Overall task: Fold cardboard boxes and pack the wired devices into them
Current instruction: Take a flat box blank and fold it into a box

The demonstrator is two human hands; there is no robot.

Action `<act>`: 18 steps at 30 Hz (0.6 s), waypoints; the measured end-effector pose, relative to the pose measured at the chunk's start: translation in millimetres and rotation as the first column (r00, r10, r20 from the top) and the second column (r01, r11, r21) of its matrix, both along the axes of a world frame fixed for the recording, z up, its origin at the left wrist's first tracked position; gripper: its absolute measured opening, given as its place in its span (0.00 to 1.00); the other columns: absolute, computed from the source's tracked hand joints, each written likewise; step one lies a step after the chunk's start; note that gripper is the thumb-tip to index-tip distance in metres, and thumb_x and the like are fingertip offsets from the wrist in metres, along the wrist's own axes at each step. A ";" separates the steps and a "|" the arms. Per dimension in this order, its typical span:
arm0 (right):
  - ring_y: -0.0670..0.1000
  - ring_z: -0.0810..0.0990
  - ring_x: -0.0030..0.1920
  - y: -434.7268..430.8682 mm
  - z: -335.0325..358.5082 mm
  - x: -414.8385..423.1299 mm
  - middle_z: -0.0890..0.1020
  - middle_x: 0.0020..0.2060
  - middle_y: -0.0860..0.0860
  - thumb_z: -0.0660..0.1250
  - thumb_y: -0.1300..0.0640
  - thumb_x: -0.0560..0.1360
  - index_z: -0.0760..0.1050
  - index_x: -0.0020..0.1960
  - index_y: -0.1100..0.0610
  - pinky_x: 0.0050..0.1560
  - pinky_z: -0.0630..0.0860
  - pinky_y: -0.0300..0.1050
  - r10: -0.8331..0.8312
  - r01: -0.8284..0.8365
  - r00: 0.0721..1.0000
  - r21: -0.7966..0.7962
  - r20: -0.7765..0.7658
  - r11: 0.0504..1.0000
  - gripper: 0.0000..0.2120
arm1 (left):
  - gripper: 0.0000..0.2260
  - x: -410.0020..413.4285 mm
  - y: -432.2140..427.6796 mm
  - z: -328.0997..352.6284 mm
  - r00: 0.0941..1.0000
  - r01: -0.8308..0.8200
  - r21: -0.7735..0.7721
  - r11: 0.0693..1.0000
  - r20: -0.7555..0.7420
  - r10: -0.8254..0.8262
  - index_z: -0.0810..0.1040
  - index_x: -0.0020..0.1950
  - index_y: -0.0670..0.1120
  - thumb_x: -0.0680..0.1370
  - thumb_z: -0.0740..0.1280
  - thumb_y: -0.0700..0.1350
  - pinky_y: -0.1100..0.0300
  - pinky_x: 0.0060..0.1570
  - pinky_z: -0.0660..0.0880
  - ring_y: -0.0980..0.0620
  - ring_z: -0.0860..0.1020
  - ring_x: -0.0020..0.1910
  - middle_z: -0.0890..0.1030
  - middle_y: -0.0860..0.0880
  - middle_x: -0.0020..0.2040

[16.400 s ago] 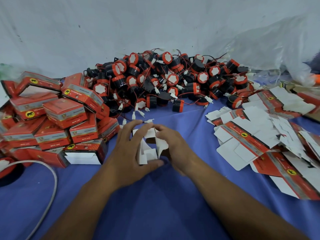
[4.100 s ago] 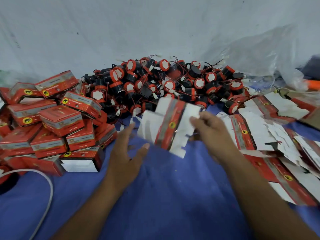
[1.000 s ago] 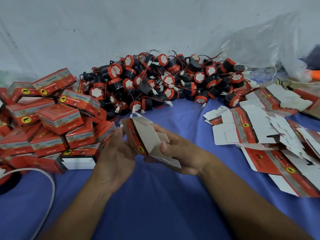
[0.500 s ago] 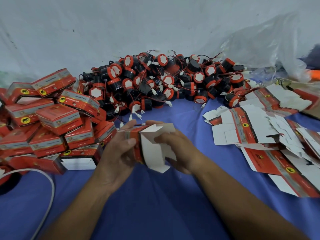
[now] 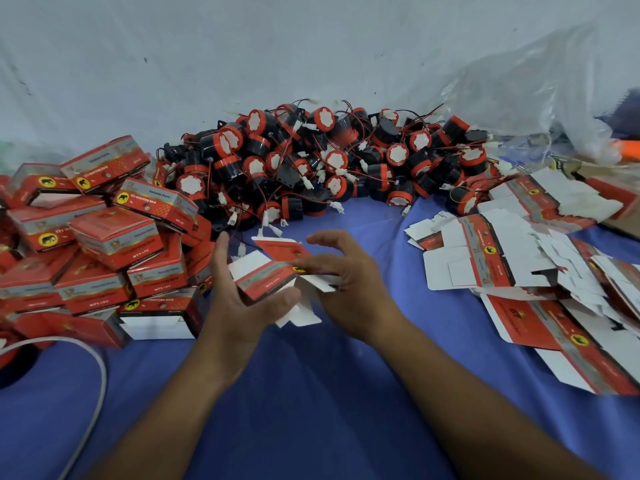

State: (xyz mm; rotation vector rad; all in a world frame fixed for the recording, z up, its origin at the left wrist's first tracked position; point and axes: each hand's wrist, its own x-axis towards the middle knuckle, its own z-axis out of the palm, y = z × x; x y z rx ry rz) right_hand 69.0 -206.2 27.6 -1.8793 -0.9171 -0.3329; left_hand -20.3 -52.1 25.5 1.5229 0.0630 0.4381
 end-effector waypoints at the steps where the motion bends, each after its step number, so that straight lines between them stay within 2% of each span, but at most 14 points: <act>1: 0.50 0.79 0.61 0.0 0.5 0.0 0.76 0.63 0.56 0.75 0.66 0.72 0.84 0.58 0.57 0.58 0.78 0.44 -0.016 0.016 1.000 0.007 0.019 1.000 0.15 | 0.57 -1.1 -0.7 -0.2 1.000 0.005 0.084 0.996 0.003 -0.005 0.45 0.78 0.63 0.59 0.79 0.54 0.71 0.47 0.76 0.64 0.78 0.60 0.78 0.71 0.58; 4: 0.51 0.76 0.64 0.3 0.0 -2.2 0.74 0.64 0.56 0.72 0.59 0.73 0.77 0.66 0.59 0.61 0.77 0.47 -0.055 0.059 0.996 0.058 -0.073 0.997 0.22 | 0.59 -0.6 -7.9 -3.2 0.999 0.033 0.266 0.963 0.034 -0.043 0.46 0.79 0.57 0.60 0.82 0.50 0.75 0.52 0.73 0.68 0.72 0.65 0.69 0.76 0.63; 6: 0.47 0.75 0.65 2.3 -0.7 -6.7 0.73 0.66 0.51 0.71 0.56 0.73 0.70 0.71 0.56 0.64 0.76 0.50 -0.030 0.050 0.962 0.066 -0.271 0.997 0.27 | 0.58 0.9 -9.5 -4.8 0.999 0.011 0.314 0.949 0.043 -0.026 0.49 0.80 0.53 0.60 0.83 0.49 0.73 0.55 0.73 0.67 0.70 0.67 0.66 0.73 0.67; 9: 0.43 0.74 0.67 5.6 -1.3 -10.0 0.72 0.68 0.44 0.66 0.49 0.70 0.64 0.75 0.50 0.67 0.75 0.49 0.144 -0.090 0.822 0.125 -0.551 0.988 0.34 | 0.57 2.1 -6.2 -4.7 0.998 -0.062 0.366 0.929 -0.009 0.070 0.50 0.80 0.59 0.58 0.81 0.59 0.62 0.61 0.74 0.59 0.67 0.71 0.63 0.59 0.73; 11: 0.43 0.74 0.67 7.8 -0.3 -9.1 0.72 0.70 0.44 0.67 0.51 0.69 0.63 0.76 0.50 0.68 0.75 0.49 0.276 -0.156 0.710 0.237 -0.647 0.959 0.35 | 0.53 3.4 -2.9 -5.6 0.994 -0.079 0.376 0.923 -0.046 0.104 0.53 0.79 0.60 0.62 0.81 0.58 0.63 0.56 0.77 0.59 0.69 0.69 0.64 0.55 0.72; 14: 0.49 0.78 0.65 6.9 3.6 -4.6 0.74 0.69 0.48 0.71 0.60 0.65 0.68 0.72 0.51 0.62 0.78 0.48 0.486 -0.196 0.511 0.454 -0.709 0.869 0.36 | 0.34 5.1 -0.9 -6.4 0.993 -0.106 0.385 0.917 -0.005 0.117 0.70 0.72 0.55 0.68 0.76 0.56 0.68 0.47 0.78 0.58 0.78 0.58 0.75 0.50 0.62; 15: 0.50 0.79 0.63 5.2 4.7 -2.6 0.75 0.69 0.50 0.71 0.61 0.64 0.70 0.70 0.52 0.59 0.78 0.47 0.563 -0.199 0.437 0.534 -0.702 0.821 0.35 | 0.28 5.1 -0.4 -5.7 0.992 -0.117 0.339 0.933 0.005 0.122 0.75 0.67 0.55 0.68 0.74 0.56 0.67 0.45 0.78 0.56 0.80 0.54 0.79 0.50 0.58; 16: 0.51 0.80 0.62 3.4 5.9 -0.8 0.75 0.68 0.52 0.70 0.62 0.64 0.72 0.68 0.53 0.57 0.78 0.46 0.623 -0.198 0.377 0.597 -0.686 0.777 0.32 | 0.22 5.6 -0.1 -4.9 0.993 -0.112 0.225 0.968 -0.005 0.116 0.79 0.62 0.54 0.69 0.73 0.56 0.64 0.42 0.79 0.53 0.82 0.51 0.81 0.49 0.55; 18: 0.52 0.80 0.59 -0.3 7.5 2.3 0.76 0.67 0.53 0.66 0.62 0.68 0.73 0.66 0.54 0.57 0.77 0.45 0.666 -0.187 0.342 0.647 -0.663 0.739 0.26 | 0.17 6.3 0.0 -1.3 0.996 -0.071 -0.144 0.987 -0.062 0.063 0.81 0.57 0.47 0.71 0.73 0.52 0.60 0.37 0.80 0.49 0.84 0.44 0.84 0.45 0.51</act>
